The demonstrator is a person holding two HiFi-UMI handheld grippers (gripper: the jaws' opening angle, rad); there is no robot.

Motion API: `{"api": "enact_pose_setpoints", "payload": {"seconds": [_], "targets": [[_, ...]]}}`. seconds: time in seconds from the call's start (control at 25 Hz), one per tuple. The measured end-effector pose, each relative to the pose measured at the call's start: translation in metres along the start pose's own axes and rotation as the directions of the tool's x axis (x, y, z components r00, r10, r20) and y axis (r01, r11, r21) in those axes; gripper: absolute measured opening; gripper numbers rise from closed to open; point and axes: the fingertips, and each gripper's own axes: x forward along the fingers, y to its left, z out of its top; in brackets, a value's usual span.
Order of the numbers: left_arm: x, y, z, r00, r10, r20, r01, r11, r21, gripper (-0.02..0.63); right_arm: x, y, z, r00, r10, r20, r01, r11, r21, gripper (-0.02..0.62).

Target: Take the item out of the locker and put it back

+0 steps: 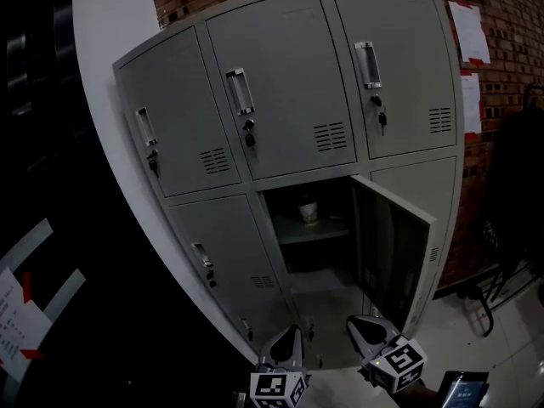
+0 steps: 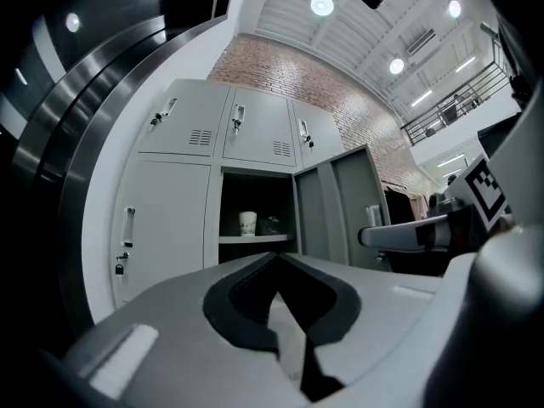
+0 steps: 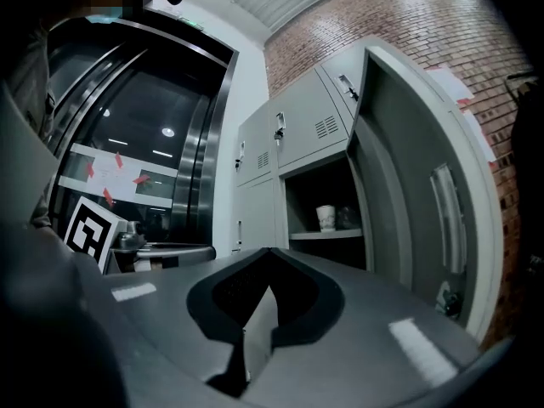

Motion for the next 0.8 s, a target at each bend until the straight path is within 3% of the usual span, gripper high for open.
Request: {"api": "enact_pose_setpoints", "payload": {"seconds": [0.24,0.8], "targets": [[0.049,0.028,-0.011,0.999,-0.009,-0.032,0.009,1.000,-0.004,-0.005,0.054,-0.029,-0.002,1.000,-0.008,-0.007,0.008,1.000,-0.026,-0.006],[0.185,0.107,-0.016,0.991,-0.136,0.002,0.136,0.991,-0.017,-0.005,0.208,-0.113,0.013,0.992,-0.123,-0.018,0.120,0.985,-0.121,-0.006]]}}
